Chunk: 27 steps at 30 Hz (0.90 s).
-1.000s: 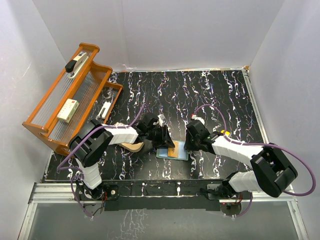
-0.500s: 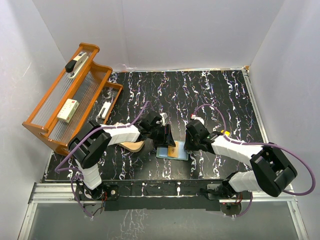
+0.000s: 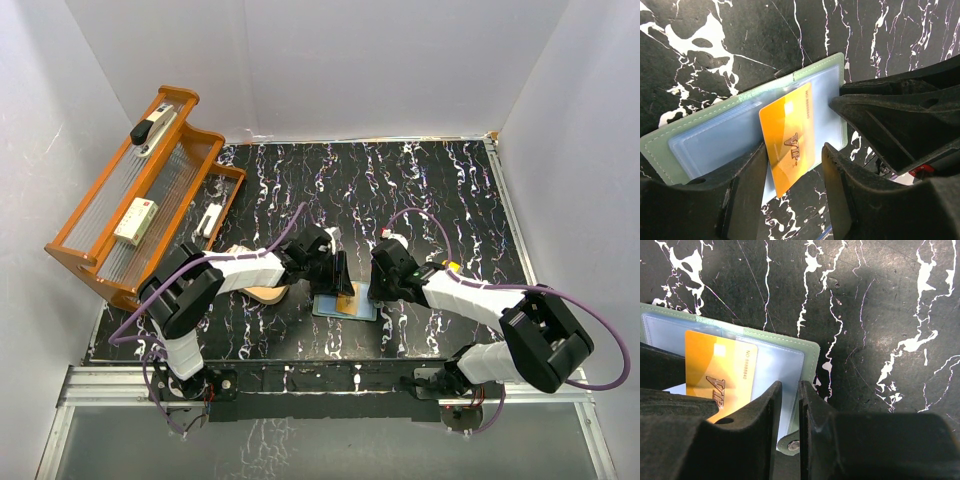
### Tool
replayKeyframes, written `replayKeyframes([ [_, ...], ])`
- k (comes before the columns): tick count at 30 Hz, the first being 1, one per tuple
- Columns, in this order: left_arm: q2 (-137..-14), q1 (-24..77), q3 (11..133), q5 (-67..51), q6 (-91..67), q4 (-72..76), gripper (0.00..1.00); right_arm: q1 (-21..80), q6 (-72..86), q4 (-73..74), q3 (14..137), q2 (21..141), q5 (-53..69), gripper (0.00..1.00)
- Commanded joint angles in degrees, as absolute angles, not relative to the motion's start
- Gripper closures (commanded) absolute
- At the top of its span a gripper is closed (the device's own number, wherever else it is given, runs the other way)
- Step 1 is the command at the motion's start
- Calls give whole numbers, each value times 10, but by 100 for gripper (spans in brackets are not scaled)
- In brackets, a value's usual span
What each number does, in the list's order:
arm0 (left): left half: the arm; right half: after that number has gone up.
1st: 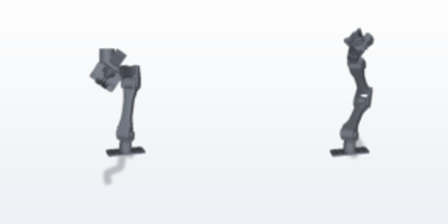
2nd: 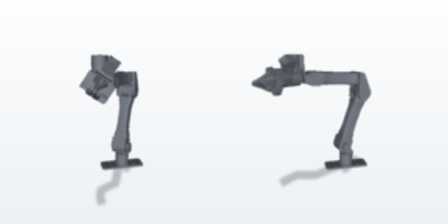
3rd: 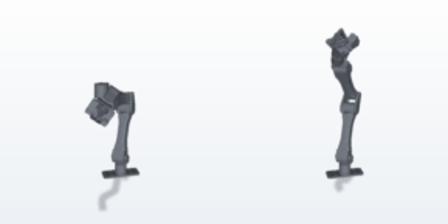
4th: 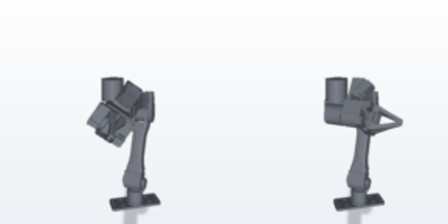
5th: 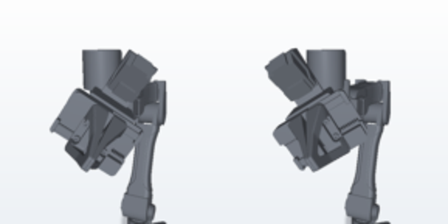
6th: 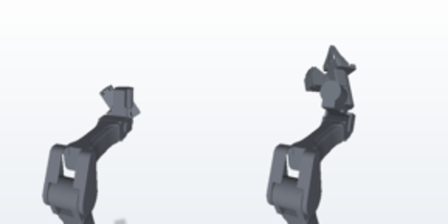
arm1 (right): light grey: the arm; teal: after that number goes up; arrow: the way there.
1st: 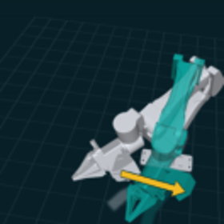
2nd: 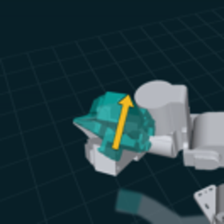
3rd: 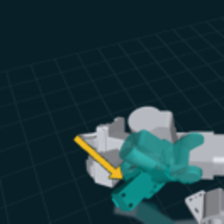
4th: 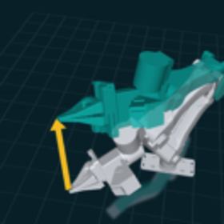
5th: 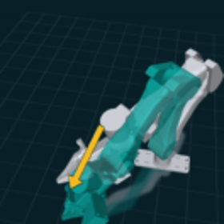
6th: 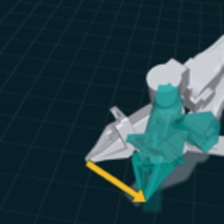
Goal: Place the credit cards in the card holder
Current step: Insert the credit card into the card holder.
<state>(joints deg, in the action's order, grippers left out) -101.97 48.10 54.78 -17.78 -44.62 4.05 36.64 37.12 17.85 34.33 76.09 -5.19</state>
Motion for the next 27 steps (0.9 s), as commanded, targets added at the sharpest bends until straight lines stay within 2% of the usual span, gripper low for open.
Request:
replayKeyframes([
  [1, -1014, 489, 567, -152, -434, 11, 54, 367, 363, 163, 336, 777, -69, 81],
  [5, -984, 489, 566, -95, -444, -35, 48, 367, 361, 198, 360, 750, -76, 80],
  [8, -956, 489, 564, -76, -448, -44, 45, 367, 362, 214, 369, 725, -79, 73],
  [16, -954, 489, 557, -100, -454, -21, 42, 367, 358, 222, 361, 704, -91, 62],
  [27, -1003, 491, 540, -149, -478, 22, 41, 367, 356, 180, 333, 743, -80, 67],
])
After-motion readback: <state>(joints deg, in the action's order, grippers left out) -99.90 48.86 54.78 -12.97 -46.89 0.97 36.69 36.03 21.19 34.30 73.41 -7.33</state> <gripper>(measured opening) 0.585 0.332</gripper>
